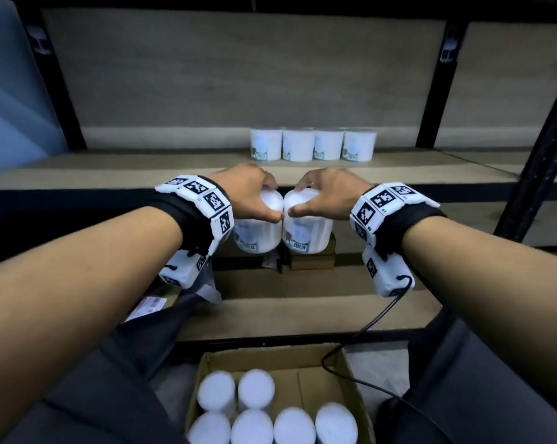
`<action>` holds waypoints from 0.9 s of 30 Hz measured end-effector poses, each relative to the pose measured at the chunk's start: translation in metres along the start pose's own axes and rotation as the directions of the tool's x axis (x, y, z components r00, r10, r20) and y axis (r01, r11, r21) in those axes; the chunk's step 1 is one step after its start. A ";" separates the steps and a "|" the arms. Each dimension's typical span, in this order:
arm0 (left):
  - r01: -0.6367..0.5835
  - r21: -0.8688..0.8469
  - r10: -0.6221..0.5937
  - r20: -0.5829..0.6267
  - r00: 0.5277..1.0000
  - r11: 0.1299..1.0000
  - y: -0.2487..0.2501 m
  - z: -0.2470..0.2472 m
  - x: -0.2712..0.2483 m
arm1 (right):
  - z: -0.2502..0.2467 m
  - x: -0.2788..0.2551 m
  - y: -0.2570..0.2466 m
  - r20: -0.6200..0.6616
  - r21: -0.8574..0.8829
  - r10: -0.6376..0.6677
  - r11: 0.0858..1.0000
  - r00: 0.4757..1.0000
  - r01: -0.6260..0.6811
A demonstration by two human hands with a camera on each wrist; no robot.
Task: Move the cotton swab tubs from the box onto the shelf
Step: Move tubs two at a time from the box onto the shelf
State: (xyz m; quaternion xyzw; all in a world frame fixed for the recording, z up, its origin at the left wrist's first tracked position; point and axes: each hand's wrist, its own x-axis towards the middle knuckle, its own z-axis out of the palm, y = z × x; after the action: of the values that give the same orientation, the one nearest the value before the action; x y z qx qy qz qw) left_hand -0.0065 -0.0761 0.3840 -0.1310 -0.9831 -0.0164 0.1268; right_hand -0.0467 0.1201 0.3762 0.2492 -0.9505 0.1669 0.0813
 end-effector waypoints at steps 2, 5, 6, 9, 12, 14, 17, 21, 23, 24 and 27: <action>0.004 -0.004 -0.004 -0.021 1.000 1.000 -0.006 -0.015 0.001 | -0.012 0.008 -0.008 -0.011 -0.005 -0.009 1.000 1.000 0.009; 0.039 -0.015 -0.040 -0.036 0.999 0.999 -0.017 -0.039 0.002 | -0.030 0.021 -0.024 -0.049 0.003 -0.025 1.000 0.998 0.025; 0.046 -0.017 -0.047 -0.036 0.998 0.999 -0.020 -0.045 0.003 | -0.035 0.025 -0.029 -0.058 0.012 -0.030 0.999 0.998 0.031; 0.079 -0.001 -0.078 -0.059 0.995 0.997 -0.032 -0.065 0.006 | -0.047 0.042 -0.042 -0.073 0.025 -0.045 0.999 0.996 0.047; 0.119 0.000 -0.119 -0.082 0.990 0.993 -0.047 -0.079 0.012 | -0.052 0.061 -0.055 -0.081 0.008 -0.052 0.999 0.995 0.052; 0.140 -0.004 -0.140 -0.083 0.987 0.990 -0.058 -0.084 0.017 | -0.053 0.073 -0.062 -0.089 0.008 -0.059 0.998 0.994 0.060; 0.164 -0.001 -0.164 -0.078 0.983 0.986 -0.076 -0.087 0.024 | -0.049 0.092 -0.073 -0.105 0.020 -0.081 0.996 0.991 0.083; 0.181 0.014 -0.180 -0.069 0.981 0.983 -0.097 -0.086 0.033 | -0.041 0.113 -0.083 -0.107 0.006 -0.099 0.995 0.989 0.100; 0.197 0.010 -0.196 -0.064 0.978 0.980 -0.107 -0.084 0.038 | -0.038 0.121 -0.086 -0.100 0.005 -0.104 0.994 0.990 0.105; 0.203 0.006 -0.202 -0.063 0.977 0.979 -0.111 -0.082 0.040 | -0.036 0.124 -0.087 -0.096 0.015 -0.101 0.995 0.990 0.103; 0.209 0.005 -0.208 -0.052 0.977 0.978 -0.126 -0.077 0.047 | -0.030 0.135 -0.090 -0.078 0.015 -0.100 0.995 0.992 0.101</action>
State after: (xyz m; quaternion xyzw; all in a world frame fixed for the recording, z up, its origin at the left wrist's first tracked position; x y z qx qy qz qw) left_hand -0.0646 -0.1904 0.4703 -0.0261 -0.9879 -0.0276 0.1504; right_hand -0.1159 -0.0033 0.4613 0.2910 -0.9313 0.1808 0.1239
